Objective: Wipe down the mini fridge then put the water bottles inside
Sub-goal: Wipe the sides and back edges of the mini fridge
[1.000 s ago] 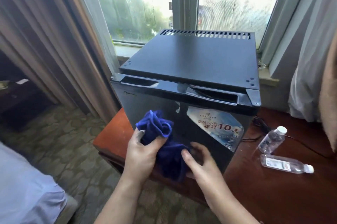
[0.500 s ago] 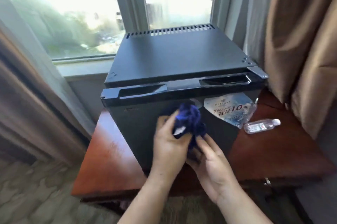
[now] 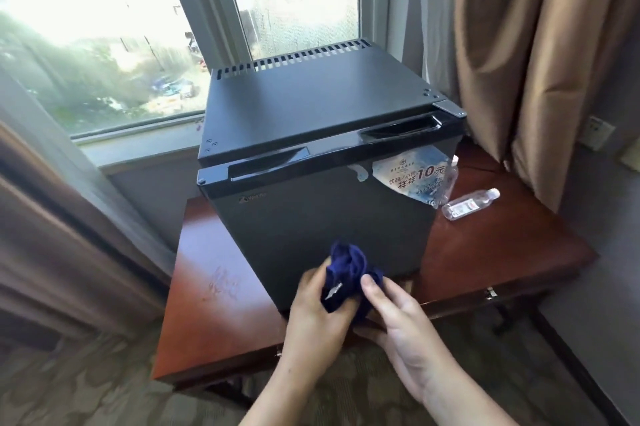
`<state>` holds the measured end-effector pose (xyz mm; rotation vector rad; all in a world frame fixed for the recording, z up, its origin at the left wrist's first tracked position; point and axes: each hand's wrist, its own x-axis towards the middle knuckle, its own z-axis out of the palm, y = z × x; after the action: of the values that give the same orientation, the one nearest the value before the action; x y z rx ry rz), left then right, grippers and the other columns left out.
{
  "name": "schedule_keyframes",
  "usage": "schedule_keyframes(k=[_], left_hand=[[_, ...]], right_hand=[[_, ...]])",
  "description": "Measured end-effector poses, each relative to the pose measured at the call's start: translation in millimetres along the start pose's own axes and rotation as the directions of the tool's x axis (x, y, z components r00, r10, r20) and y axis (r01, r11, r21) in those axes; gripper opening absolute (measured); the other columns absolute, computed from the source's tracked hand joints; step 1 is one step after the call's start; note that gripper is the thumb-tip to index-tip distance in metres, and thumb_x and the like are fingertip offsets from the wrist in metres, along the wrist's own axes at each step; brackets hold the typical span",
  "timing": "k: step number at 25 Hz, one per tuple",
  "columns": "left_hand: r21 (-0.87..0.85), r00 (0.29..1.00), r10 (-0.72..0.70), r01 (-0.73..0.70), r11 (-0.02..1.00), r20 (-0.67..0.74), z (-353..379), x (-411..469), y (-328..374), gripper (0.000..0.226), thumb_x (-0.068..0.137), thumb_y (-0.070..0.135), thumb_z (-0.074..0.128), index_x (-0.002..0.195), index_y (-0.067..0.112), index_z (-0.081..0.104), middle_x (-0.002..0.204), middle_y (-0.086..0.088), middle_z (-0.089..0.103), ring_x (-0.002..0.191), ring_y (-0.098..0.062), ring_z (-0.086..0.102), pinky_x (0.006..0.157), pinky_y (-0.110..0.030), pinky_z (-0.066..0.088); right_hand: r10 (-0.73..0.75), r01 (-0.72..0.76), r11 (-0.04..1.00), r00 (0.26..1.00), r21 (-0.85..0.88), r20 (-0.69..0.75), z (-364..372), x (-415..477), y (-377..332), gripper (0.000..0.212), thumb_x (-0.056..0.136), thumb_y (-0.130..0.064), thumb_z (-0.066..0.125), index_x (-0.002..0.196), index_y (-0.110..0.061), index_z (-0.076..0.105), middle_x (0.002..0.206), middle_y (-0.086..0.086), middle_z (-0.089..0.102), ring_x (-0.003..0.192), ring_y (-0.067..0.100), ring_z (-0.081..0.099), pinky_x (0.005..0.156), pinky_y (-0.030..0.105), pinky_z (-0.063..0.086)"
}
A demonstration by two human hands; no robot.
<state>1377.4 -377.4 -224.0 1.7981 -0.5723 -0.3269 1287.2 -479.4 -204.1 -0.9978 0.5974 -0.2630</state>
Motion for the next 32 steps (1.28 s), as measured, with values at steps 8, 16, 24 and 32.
schedule_keyframes(k=[8,16,24,32], left_hand=[[0.011,1.0,0.012,-0.013,1.0,0.006,-46.9,-64.2,9.9,0.035,0.081,0.044,0.075,0.114,0.056,0.073,0.133,0.022,0.064,0.124,-0.006,0.065,0.097,-0.028,0.056],[-0.637,0.817,-0.523,0.541,0.549,0.243,-74.3,-67.3,-13.8,0.077,0.093,0.072,0.049,0.142,0.014,0.062,0.145,-0.016,0.063,0.132,-0.032,0.061,0.117,-0.052,0.038],[-0.671,0.896,-0.329,0.441,0.596,0.297,-125.6,-36.8,1.0,0.049,0.095,0.036,0.053,0.134,0.009,0.064,0.124,-0.014,0.076,0.107,-0.024,0.077,0.079,-0.037,0.064],[-0.47,0.991,0.082,-0.025,0.882,0.101,-183.5,29.0,23.4,0.057,0.081,0.033,0.081,0.133,0.018,0.062,0.126,-0.006,0.075,0.124,-0.024,0.069,0.109,-0.053,0.05]], right_hand=[[0.049,-0.063,0.995,0.984,0.076,0.173,11.9,-19.1,18.1,0.032,0.094,-0.006,0.064,0.125,-0.013,0.069,0.117,0.013,0.077,0.104,0.027,0.075,0.079,0.031,0.059],[0.109,-0.195,0.959,0.925,0.207,0.365,18.3,-39.6,5.8,0.029,0.076,-0.011,0.06,0.103,-0.006,0.069,0.087,0.01,0.074,0.07,0.018,0.071,0.061,0.03,0.056],[-0.29,0.298,0.925,0.954,-0.237,0.07,88.2,-26.2,30.4,0.035,0.097,-0.009,0.065,0.13,-0.021,0.065,0.124,-0.007,0.075,0.121,0.007,0.067,0.106,0.026,0.051],[-0.657,0.585,0.714,0.75,-0.384,-0.078,174.1,-9.0,4.1,0.042,0.09,-0.024,0.077,0.131,-0.028,0.066,0.125,-0.002,0.073,0.121,0.014,0.067,0.106,0.041,0.051]])
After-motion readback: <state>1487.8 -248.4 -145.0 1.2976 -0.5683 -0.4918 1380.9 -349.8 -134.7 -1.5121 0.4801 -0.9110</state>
